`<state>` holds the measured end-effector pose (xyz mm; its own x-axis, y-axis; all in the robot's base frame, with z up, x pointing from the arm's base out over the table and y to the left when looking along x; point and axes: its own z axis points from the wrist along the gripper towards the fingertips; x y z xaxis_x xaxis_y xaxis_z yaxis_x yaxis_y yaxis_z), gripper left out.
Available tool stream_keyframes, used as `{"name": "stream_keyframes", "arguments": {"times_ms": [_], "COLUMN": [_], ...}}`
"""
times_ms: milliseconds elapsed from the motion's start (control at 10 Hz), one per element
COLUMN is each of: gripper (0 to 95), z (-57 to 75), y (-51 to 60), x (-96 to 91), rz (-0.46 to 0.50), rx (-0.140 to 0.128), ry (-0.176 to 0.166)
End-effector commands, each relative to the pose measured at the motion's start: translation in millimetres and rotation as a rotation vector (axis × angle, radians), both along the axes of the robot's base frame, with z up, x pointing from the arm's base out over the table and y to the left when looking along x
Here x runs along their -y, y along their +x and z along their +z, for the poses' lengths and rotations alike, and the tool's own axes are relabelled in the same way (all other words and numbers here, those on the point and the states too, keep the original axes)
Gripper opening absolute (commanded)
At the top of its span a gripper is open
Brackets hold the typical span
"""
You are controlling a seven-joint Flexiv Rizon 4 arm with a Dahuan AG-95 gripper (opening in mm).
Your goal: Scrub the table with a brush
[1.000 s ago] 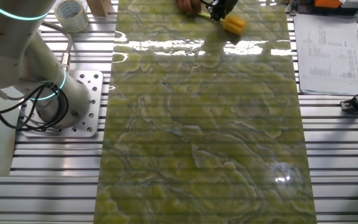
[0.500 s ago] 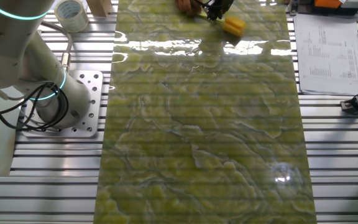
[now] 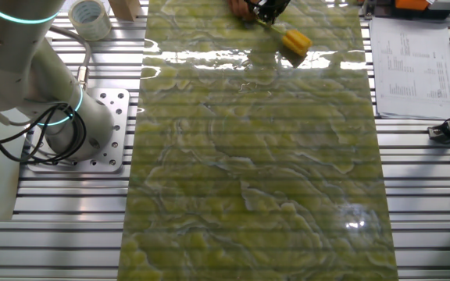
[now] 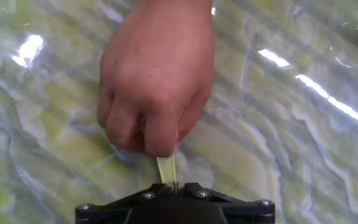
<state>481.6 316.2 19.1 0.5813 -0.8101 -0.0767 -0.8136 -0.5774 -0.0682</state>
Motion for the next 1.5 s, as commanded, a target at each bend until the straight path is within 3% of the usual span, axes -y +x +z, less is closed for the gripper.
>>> {"name": "stream_keyframes", "arguments": {"times_ms": [100,300,400,1200,1300,1500], "gripper": [19.0,19.0,38.0,38.0,19.0,19.0], "z": [-0.6,-0.5,0.2,-3.0,-4.2,-6.2], "y": [0.7,1.1,1.8,-3.7,-3.8,-3.9], "x": [-0.1,-0.3,-0.2,4.6,4.6,4.7], "rz": [-0.015,-0.017,0.008,0.018,0.017,0.011], "rx": [0.016,0.022,0.032,0.039,0.047,0.048], "ry": [-0.011,-0.012,-0.023,-0.049,-0.059,-0.054]}}
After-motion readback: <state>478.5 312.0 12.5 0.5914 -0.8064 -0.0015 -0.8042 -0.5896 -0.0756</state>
